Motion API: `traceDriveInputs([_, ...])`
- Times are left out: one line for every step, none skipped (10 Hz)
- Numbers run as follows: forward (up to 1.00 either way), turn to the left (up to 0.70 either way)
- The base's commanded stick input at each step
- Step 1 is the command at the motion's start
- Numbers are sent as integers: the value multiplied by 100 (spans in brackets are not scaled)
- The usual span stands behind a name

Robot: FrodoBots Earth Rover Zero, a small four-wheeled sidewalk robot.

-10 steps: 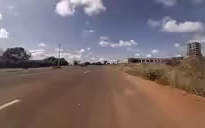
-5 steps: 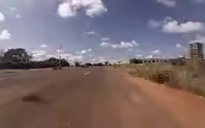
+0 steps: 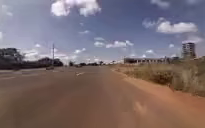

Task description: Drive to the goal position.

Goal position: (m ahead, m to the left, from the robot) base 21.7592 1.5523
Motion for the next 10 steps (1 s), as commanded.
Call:
traceDriveInputs([100, 2])
traceDriveInputs([100, 2])
traceDriveInputs([100, 2])
traceDriveInputs([100, 2])
traceDriveInputs([100, 2])
traceDriveInputs([100, 2])
traceDriveInputs([100, 2])
traceDriveInputs([100, 2])
traceDriveInputs([100, 2])
traceDriveInputs([100, 2])
